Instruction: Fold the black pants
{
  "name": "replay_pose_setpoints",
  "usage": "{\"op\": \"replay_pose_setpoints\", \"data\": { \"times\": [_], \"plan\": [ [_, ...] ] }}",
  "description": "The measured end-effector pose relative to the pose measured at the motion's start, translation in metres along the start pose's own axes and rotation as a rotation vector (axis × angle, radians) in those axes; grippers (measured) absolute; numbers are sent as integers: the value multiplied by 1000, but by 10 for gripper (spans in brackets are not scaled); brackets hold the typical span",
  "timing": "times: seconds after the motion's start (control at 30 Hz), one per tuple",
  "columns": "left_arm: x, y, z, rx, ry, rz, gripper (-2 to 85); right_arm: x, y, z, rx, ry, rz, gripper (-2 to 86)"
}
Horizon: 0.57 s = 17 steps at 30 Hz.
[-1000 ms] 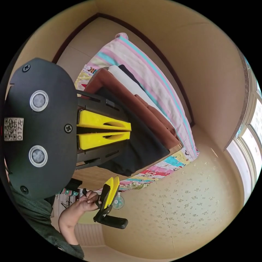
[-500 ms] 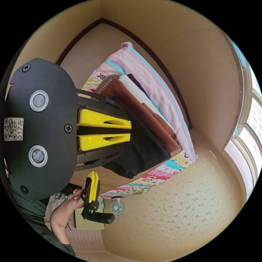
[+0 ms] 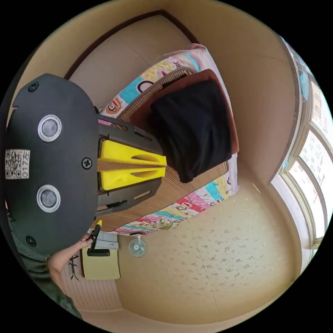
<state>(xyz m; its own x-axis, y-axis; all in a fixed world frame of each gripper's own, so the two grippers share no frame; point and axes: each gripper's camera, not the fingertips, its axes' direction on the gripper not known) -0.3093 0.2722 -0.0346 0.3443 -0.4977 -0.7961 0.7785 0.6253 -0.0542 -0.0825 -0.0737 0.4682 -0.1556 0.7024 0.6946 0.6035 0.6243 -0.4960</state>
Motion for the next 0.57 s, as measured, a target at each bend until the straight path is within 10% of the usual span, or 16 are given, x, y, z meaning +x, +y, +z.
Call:
{"op": "replay_pose_setpoints", "data": {
  "times": [0.57],
  "plan": [
    [235, 266, 263, -431, 176, 601, -10, 170, 397, -275, 421, -81, 755, 14]
  ]
}}
